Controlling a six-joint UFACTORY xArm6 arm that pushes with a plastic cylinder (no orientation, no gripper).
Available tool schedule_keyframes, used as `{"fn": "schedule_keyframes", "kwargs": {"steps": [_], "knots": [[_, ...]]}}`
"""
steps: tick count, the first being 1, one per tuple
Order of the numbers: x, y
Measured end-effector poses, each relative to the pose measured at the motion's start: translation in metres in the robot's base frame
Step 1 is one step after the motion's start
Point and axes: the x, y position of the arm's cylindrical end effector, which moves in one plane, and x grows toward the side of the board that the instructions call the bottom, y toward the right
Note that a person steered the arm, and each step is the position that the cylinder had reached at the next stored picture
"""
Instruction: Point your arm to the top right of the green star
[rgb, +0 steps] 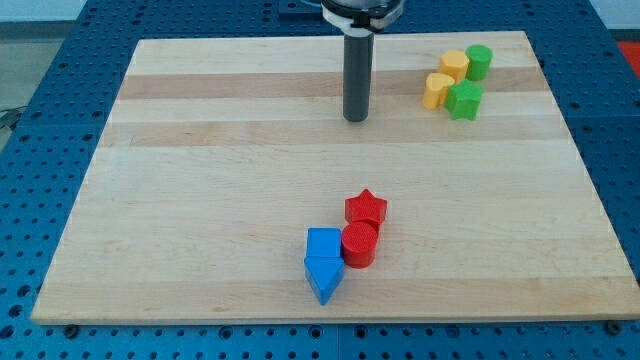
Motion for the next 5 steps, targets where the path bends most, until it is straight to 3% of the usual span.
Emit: {"fn": "schedule_keyframes", "kwargs": {"steps": [1,2,3,4,5], "knots": [[0.025,0.017],[0.121,0.086],[0.109,0.176],[0.043,0.204],[0.011,0.202]]}}
